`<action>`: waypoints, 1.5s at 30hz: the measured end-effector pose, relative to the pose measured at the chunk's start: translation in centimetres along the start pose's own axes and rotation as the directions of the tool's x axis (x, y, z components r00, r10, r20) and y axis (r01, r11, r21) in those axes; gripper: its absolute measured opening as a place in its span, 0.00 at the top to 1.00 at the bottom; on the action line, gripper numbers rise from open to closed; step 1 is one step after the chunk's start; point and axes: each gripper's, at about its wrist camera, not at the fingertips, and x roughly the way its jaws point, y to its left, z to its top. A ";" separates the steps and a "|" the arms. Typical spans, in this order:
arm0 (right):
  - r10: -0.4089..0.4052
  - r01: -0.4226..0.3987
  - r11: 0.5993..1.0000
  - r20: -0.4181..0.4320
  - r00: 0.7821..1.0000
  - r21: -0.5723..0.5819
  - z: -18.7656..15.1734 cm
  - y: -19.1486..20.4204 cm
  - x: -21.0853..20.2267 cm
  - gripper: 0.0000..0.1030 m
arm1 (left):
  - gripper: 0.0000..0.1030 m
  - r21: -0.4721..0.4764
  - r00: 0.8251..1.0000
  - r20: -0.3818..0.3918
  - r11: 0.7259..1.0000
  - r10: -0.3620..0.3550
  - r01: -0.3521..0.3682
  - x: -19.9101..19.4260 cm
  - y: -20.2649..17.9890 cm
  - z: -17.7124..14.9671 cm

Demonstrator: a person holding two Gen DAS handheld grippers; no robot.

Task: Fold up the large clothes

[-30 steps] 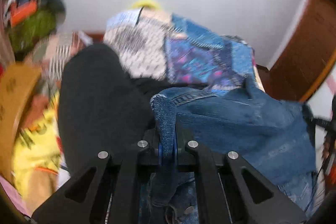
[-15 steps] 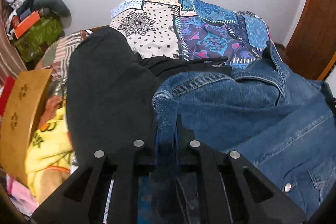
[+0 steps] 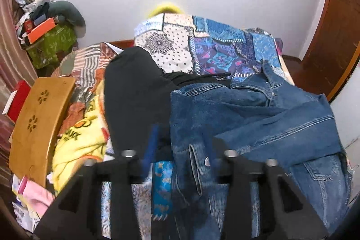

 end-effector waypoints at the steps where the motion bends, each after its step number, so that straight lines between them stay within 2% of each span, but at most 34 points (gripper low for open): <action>1: 0.006 -0.005 1.000 0.018 1.000 -0.026 -0.2 0.6 -0.9 0.42 | 0.40 -0.006 1.000 0.006 1.000 0.006 -0.006 -0.8 0.1 -0.3; 2: 0.017 -0.016 0.999 0.027 0.999 -0.042 -0.3 1.0 -1.5 0.42 | 0.36 -0.011 1.000 0.010 1.000 0.010 -0.010 -1.4 0.2 -0.6; 5: 0.053 -0.051 0.997 0.028 0.998 -0.066 -1.3 2.3 -2.4 0.41 | 0.35 -0.013 1.000 0.010 1.000 0.004 -0.004 -3.1 0.5 -2.0; 13: 0.079 -0.081 0.994 -0.038 0.996 -0.073 -5.4 4.5 -2.3 0.41 | 0.35 -0.018 0.997 -0.074 0.999 -0.039 0.037 -4.4 1.4 -7.5; 16: 0.062 -0.068 0.994 -0.068 0.996 -0.087 -7.1 5.1 -2.1 0.41 | 0.35 -0.027 0.985 -0.164 0.999 -0.050 0.046 -3.1 1.7 -10.8; 20: 0.046 -0.056 0.995 -0.112 0.993 -0.082 -9.3 5.3 -1.8 0.41 | 0.35 -0.089 0.953 -0.295 0.995 -0.074 0.050 -0.4 2.9 -15.3; 23: 0.040 -0.048 0.997 -0.146 0.988 -0.053 -10.6 4.9 -1.6 0.41 | 0.35 -0.163 0.926 -0.349 0.982 -0.144 0.091 0.7 3.7 -17.9; 26: 0.029 -0.034 0.999 -0.178 0.984 -0.027 -12.1 4.5 -1.5 0.41 | 0.35 -0.199 0.906 -0.383 0.974 -0.178 0.107 1.3 3.9 -19.9; 34: 0.044 -0.025 0.996 -0.231 0.972 0.085 -15.5 3.0 -1.8 0.41 | 0.35 -0.295 0.859 -0.425 0.941 -0.286 0.167 2.5 3.1 -23.4; 37: 0.040 -0.010 0.994 -0.266 0.963 0.112 -16.8 2.5 -1.4 0.41 | 0.34 -0.295 0.863 -0.416 0.940 -0.287 0.170 2.5 2.4 -23.8; 41: 0.078 -0.020 0.979 -0.286 0.955 0.202 -18.3 1.5 -1.1 0.41 | 0.34 -0.361 0.845 -0.394 0.907 -0.361 0.219 2.9 1.7 -23.8; 45: 0.113 -0.034 0.959 -0.274 0.955 0.280 -18.7 1.1 -1.4 0.41 | 0.34 -0.361 0.846 -0.385 0.904 -0.368 0.229 3.0 0.5 -23.8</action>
